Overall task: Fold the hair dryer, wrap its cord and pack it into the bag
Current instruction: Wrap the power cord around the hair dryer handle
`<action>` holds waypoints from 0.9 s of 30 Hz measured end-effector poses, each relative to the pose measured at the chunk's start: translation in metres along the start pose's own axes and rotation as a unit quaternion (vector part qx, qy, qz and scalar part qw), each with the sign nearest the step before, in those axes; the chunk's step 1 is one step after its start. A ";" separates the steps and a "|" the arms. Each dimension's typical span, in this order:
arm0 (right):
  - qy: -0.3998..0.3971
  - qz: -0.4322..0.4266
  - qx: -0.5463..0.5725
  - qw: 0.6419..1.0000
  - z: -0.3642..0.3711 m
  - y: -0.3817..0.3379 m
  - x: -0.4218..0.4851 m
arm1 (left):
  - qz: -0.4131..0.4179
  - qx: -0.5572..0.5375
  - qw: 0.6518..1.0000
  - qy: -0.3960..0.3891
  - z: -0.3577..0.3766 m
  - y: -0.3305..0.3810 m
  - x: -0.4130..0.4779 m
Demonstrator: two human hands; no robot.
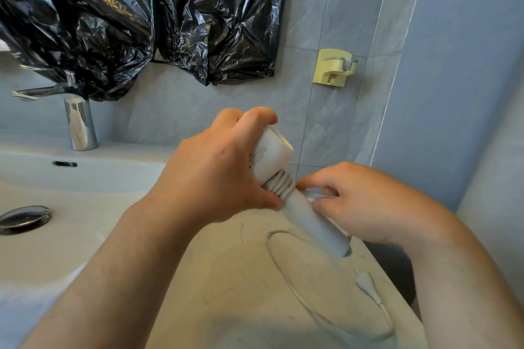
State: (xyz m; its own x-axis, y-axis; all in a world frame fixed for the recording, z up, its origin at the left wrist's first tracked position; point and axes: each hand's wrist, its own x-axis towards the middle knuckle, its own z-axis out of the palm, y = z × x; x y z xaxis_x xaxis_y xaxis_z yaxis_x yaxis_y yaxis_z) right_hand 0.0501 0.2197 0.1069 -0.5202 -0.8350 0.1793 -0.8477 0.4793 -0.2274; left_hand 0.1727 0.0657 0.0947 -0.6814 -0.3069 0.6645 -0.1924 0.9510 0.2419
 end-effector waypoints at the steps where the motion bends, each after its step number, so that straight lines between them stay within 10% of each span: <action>1: -0.007 -0.005 0.027 1.000 -0.002 0.001 -0.001 | -0.002 -0.001 1.000 0.012 -0.002 -0.001 0.000; 13: 0.087 -0.006 0.112 0.990 0.002 -0.001 0.004 | 0.062 0.010 0.991 0.118 0.011 -0.004 0.002; 20: 0.157 0.036 0.515 0.842 0.000 -0.018 0.005 | 0.055 -0.034 0.964 0.257 0.014 -0.002 0.003; 27: 0.102 -0.042 0.634 0.765 0.003 -0.025 0.004 | 0.024 -0.105 0.943 0.315 0.012 -0.003 0.005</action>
State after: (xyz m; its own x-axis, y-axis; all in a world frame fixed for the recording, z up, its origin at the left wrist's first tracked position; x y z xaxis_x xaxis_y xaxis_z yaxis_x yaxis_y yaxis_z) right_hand 0.0697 0.2037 0.1103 -0.5850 -0.7264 0.3608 -0.1640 -0.3297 -0.9297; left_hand 0.1616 0.0615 0.0884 -0.1172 -0.2881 0.9504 0.0174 0.9562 0.2921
